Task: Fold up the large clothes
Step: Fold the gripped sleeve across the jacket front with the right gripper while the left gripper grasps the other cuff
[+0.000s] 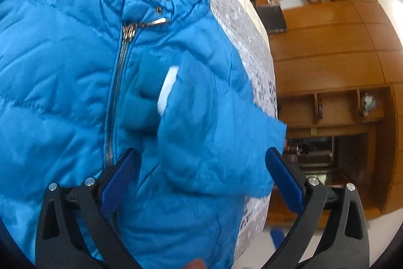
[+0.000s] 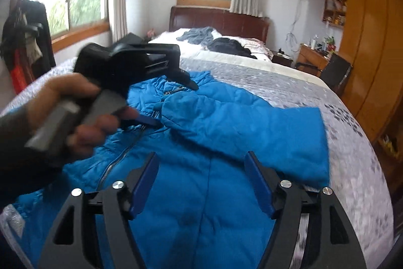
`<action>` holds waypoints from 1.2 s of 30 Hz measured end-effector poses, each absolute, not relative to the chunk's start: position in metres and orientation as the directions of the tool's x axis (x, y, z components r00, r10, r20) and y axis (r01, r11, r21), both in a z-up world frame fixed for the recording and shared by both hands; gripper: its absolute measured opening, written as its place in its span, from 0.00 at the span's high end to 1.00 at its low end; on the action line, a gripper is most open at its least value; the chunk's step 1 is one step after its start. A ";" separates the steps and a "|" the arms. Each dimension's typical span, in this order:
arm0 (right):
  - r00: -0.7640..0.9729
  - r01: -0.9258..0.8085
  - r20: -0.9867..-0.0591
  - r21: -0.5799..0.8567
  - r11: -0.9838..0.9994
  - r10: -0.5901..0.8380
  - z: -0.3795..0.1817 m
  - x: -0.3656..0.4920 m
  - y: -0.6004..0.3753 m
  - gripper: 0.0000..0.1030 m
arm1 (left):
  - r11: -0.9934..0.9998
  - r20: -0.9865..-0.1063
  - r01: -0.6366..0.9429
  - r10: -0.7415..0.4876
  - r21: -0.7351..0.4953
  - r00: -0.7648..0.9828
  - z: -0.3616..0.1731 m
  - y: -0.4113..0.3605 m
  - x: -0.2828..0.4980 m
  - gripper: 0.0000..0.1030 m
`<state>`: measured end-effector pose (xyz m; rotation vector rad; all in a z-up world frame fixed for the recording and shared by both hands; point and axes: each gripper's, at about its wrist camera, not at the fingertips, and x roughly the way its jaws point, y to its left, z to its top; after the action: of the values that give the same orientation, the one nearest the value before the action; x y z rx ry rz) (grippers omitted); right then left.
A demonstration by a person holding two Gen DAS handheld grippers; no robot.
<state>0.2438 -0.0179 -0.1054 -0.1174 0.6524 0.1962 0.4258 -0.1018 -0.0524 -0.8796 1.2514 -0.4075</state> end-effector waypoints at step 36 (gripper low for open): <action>0.751 -0.254 -0.578 0.194 0.948 0.320 -0.117 0.181 -0.026 0.31 | 0.787 -0.761 -0.211 -0.432 -0.580 0.484 0.041 0.066 0.377 0.90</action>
<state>0.1812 -0.0264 -0.1166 0.1060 0.6498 0.3136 0.3770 0.0660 0.0414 -0.6846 1.0795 -0.1483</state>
